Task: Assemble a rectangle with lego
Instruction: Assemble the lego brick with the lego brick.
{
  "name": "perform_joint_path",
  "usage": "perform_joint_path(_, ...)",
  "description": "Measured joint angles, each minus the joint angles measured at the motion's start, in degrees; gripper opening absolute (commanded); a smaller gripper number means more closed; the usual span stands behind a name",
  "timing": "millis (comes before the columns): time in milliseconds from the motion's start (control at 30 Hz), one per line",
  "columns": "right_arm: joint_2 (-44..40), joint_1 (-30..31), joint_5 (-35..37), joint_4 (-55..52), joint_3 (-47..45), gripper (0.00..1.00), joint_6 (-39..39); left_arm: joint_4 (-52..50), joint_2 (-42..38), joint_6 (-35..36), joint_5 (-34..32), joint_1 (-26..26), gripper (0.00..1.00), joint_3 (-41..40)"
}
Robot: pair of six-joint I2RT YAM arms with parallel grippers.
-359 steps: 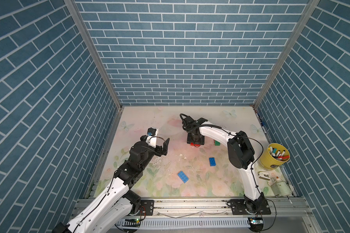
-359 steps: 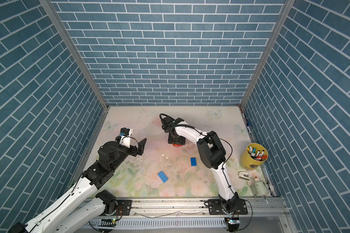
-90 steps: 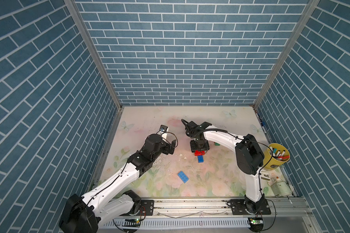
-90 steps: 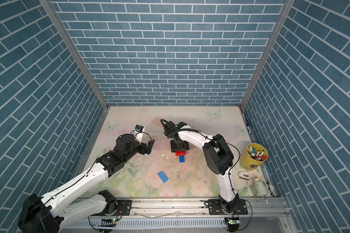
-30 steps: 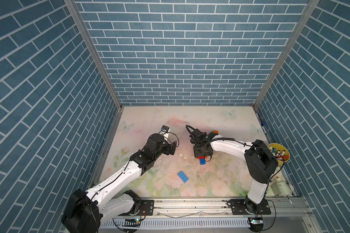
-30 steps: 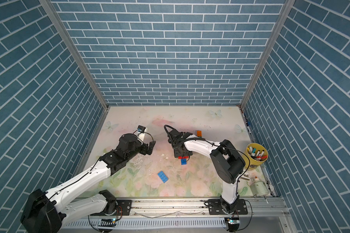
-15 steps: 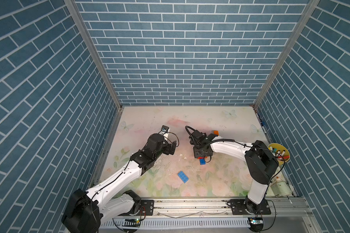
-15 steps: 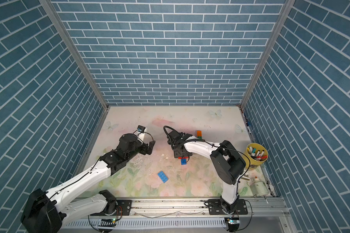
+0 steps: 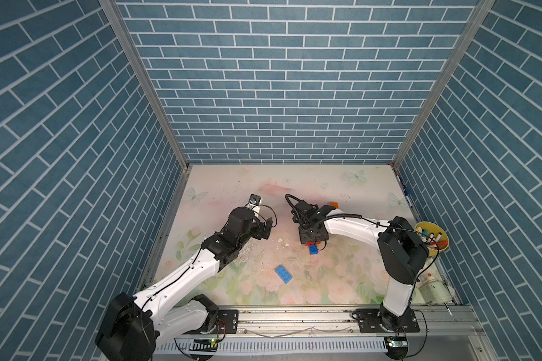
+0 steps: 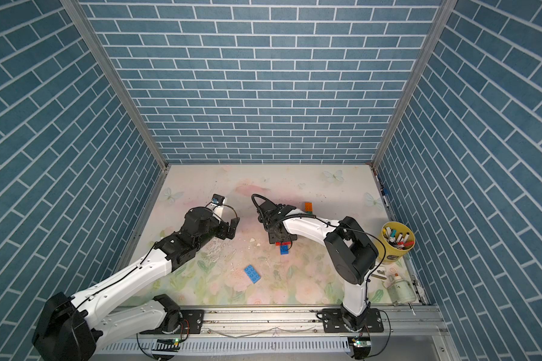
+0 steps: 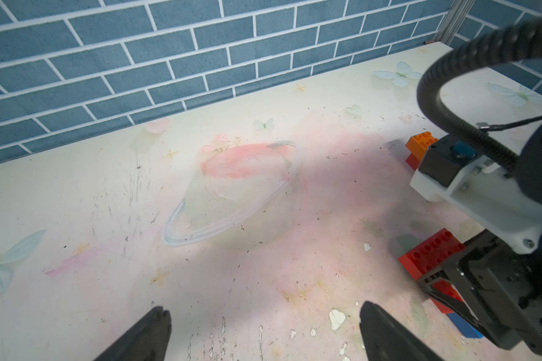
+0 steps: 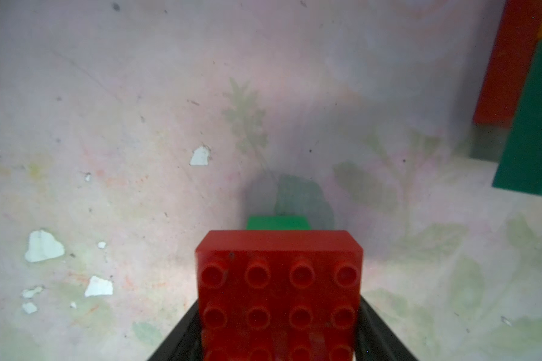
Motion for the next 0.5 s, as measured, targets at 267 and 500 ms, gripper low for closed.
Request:
perform_joint_path(267, 3.96, -1.62, -0.26, -1.20, 11.80, 0.54, -0.07, -0.35, 0.00, -0.04, -1.18, 0.02, 1.00, 0.00)
perform_joint_path(500, 10.86, -3.23, -2.58, -1.20, 17.03, 0.54, -0.20, -0.59, -0.02, -0.28, -2.64, 0.02, 1.00, 0.02)
